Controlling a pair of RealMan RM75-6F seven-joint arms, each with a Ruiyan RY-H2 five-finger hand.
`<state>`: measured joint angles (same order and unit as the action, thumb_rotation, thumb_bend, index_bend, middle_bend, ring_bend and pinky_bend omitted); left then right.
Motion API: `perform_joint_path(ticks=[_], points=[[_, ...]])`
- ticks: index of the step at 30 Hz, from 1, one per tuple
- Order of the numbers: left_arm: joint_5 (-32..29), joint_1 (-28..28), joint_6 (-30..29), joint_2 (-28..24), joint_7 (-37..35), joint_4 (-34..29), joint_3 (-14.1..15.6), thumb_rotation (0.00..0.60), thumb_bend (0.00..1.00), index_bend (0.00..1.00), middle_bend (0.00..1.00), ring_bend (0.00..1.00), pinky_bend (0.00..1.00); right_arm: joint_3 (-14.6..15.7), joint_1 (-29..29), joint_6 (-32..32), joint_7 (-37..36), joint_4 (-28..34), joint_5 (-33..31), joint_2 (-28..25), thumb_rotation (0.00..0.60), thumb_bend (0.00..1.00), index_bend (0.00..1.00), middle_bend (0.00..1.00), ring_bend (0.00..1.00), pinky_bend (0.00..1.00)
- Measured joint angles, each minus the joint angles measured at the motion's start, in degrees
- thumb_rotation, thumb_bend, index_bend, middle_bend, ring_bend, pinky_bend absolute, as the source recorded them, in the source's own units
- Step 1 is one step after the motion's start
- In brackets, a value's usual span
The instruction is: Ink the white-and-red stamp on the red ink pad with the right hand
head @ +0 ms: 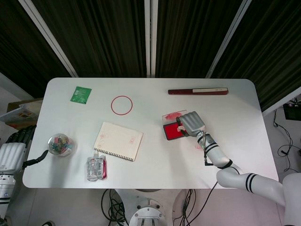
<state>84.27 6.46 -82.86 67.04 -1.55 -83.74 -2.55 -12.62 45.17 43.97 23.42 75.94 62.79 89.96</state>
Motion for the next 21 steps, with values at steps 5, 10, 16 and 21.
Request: perform_joint_path(ticks=[5,10,16,21], points=[[-0.1,-0.2,0.0,-0.1,-0.6,0.4,0.1,0.182,0.20,0.06,0.11,0.13,0.20,0.6,0.7,0.3,1.0,-1.0,-1.9,1.2,0.600,0.29,0.60,0.54,0.85,0.92],[-0.3,-0.2,0.4,-0.2,-0.8,0.4,0.2,0.183,0.20,0.06,0.11,0.13,0.20,1.3,1.4,-0.1,1.7,-1.6,-3.9,1.7,0.600,0.29,0.60,0.54,0.85,0.92],[-0.4,-0.1,0.4,-0.3,-0.8,0.4,0.1,0.183,0.19,0.06,0.11,0.13,0.20,1.6,2.1,0.0,1.5,-2.4,-4.6,2.5,0.600,0.29,0.60,0.54,0.85,0.92],[-0.4,-0.1,0.5,-0.3,-0.9,0.5,0.1,0.184,0.19,0.06,0.11,0.13,0.20,2.0,2.5,0.0,1.1,-3.8,-4.9,3.3,0.600,0.29,0.60,0.54,0.85,0.92]])
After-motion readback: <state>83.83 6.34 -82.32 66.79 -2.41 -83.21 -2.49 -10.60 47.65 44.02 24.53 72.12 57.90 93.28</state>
